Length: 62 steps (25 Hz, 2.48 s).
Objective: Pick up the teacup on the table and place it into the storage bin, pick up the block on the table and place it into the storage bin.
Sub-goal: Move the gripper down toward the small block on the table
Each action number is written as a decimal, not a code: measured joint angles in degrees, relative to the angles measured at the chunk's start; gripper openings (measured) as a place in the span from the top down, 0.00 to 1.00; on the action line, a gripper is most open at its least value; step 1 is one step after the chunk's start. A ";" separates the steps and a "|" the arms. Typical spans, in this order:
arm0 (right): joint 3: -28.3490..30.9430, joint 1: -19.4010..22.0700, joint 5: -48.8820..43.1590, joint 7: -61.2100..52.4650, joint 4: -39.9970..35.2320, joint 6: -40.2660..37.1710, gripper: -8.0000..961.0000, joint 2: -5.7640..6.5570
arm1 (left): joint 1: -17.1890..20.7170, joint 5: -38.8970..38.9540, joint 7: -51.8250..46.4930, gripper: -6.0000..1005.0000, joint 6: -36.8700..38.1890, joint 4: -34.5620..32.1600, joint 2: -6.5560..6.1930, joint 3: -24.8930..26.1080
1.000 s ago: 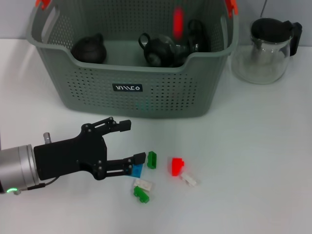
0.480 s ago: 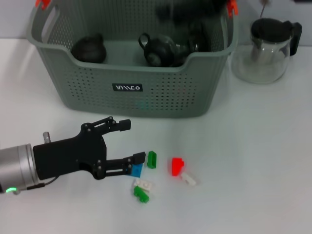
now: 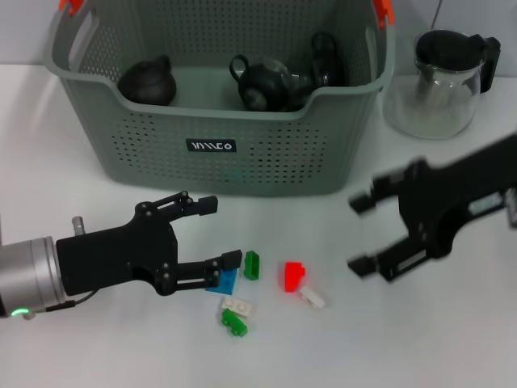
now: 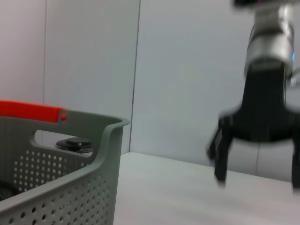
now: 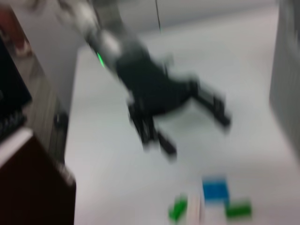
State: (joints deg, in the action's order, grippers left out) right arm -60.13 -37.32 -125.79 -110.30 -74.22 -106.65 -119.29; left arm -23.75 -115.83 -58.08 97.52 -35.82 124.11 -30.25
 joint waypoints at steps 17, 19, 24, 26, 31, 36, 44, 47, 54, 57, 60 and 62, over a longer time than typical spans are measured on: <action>-27.91 -12.43 -11.04 -20.47 23.85 24.28 0.05 -1.33 | -0.27 -0.01 0.22 0.14 -0.24 0.10 -0.01 -0.07; -28.86 -12.54 -11.04 -21.60 23.85 24.79 0.05 -1.34 | -0.20 -0.01 0.31 0.14 -0.29 0.11 -0.01 -0.07; -32.37 -12.74 -11.06 -25.12 23.77 26.83 0.06 -1.43 | -0.03 -0.01 0.40 0.14 -0.32 0.11 -0.01 -0.07; -34.19 -12.81 -11.11 -26.16 23.69 27.80 0.06 -1.44 | -0.07 -0.01 0.42 0.14 -0.31 0.12 -0.01 -0.07; -38.47 -13.11 -11.16 -27.91 23.62 29.59 0.07 -1.54 | -0.15 -0.01 0.43 0.14 -0.32 0.14 -0.01 -0.07; -40.52 -13.73 -11.24 -29.76 23.61 30.96 0.20 -1.61 | -0.12 -0.01 0.43 0.14 -0.31 0.11 -0.01 -0.07; -41.92 -14.42 -11.36 -30.91 23.80 32.07 0.40 -1.57 | -0.33 -0.01 0.42 0.14 -0.45 0.05 -0.03 -0.07; -42.27 -14.52 -11.33 -30.94 23.81 32.22 0.40 -1.60 | -0.35 -0.01 0.42 0.14 -0.52 0.05 -0.09 -0.07; -43.04 -14.68 -11.23 -31.01 23.88 32.57 0.44 -1.64 | -0.33 -0.01 0.43 0.14 -1.06 0.05 -0.09 -0.07; -43.72 -14.75 -11.26 -31.02 24.00 32.57 0.48 -1.64 | -0.33 -0.01 0.43 0.14 -1.08 0.04 -0.09 -0.08; -44.34 -14.99 -11.14 -31.03 24.20 32.57 0.52 -1.64 | -0.33 -0.01 0.43 0.14 -1.15 0.05 -0.09 -0.08; -44.71 -15.05 -11.13 -31.03 24.04 32.49 0.54 -1.64 | -0.33 -0.01 0.43 0.14 -1.18 0.05 -0.09 -0.06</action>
State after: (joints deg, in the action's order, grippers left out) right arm -104.83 -52.37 -136.92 -141.33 -50.18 -74.16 -120.94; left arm -24.08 -115.84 -57.65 96.34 -35.77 124.01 -30.31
